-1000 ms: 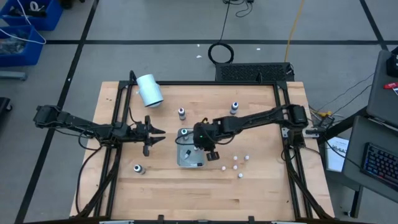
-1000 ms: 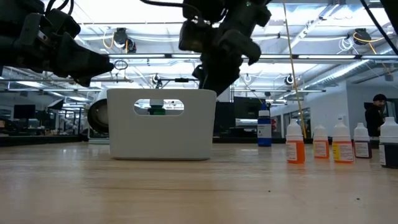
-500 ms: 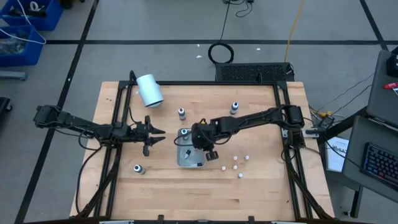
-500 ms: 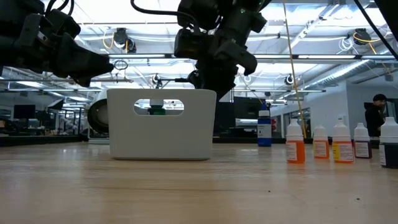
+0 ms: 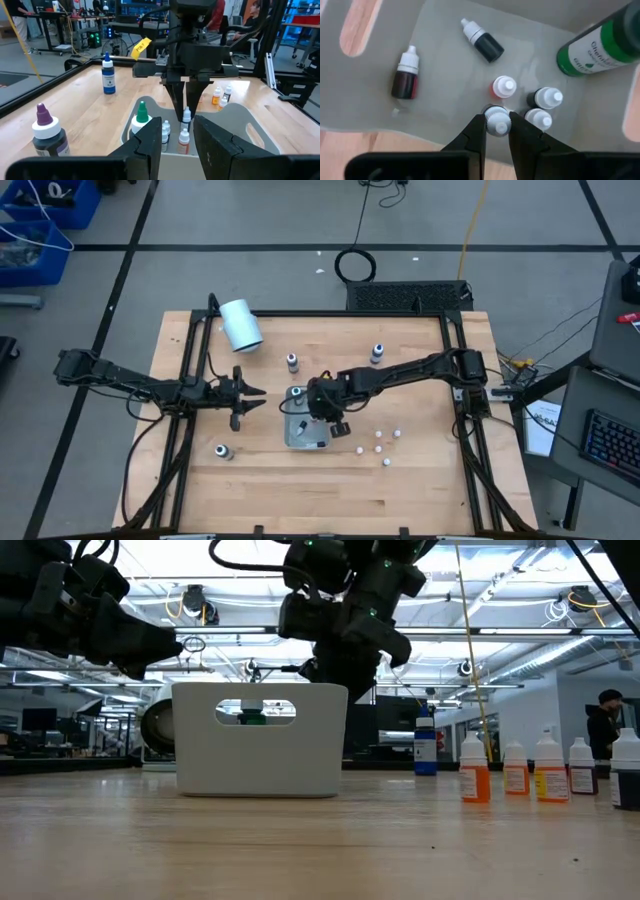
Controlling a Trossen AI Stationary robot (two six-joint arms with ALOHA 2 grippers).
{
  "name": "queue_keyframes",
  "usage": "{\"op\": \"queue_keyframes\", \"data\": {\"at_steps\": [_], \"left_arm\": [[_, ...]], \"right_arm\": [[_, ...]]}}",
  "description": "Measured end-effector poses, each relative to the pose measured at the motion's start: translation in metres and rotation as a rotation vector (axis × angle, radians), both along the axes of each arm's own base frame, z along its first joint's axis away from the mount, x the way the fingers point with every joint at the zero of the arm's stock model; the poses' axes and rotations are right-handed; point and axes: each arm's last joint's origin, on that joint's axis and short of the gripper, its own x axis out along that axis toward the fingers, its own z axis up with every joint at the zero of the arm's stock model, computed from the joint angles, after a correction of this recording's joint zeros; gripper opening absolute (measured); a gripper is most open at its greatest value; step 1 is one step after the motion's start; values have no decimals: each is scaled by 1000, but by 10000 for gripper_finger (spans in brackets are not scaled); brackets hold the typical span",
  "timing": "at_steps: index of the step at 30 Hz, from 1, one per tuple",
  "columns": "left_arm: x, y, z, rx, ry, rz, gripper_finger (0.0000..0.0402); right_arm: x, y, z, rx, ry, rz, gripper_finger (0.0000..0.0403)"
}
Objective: Pick & Place food coloring
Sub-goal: Put the blue food coloring bottle into the bin
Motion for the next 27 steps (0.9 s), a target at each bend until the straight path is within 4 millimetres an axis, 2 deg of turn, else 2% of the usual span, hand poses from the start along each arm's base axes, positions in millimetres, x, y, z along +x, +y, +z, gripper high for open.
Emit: {"op": "queue_keyframes", "data": {"at_steps": [11, 27], "left_arm": [[0, 0, 0, 0, 0, 1, 118], [0, 0, 0, 0, -4, 1, 118]], "right_arm": [[3, 0, -23, -6, 63, 18, 47], [4, 0, -25, -7, 67, 18, 48]]}}
